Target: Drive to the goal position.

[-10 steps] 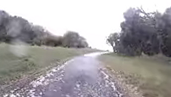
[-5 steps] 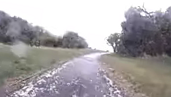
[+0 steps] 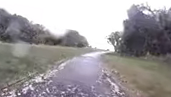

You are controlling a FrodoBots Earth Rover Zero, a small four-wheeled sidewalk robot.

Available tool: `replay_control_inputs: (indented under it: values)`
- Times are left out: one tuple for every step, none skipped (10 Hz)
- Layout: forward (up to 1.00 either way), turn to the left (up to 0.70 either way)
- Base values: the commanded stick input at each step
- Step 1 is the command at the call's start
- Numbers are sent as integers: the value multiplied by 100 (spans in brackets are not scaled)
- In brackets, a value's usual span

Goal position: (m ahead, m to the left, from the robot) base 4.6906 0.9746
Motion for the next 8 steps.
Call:
replay_control_inputs:
  values:
    - [70, 0]
    - [70, 0]
    - [70, 0]
    - [70, 0]
    - [70, 0]
    - [70, 0]
    - [70, 0]
    - [70, 0]
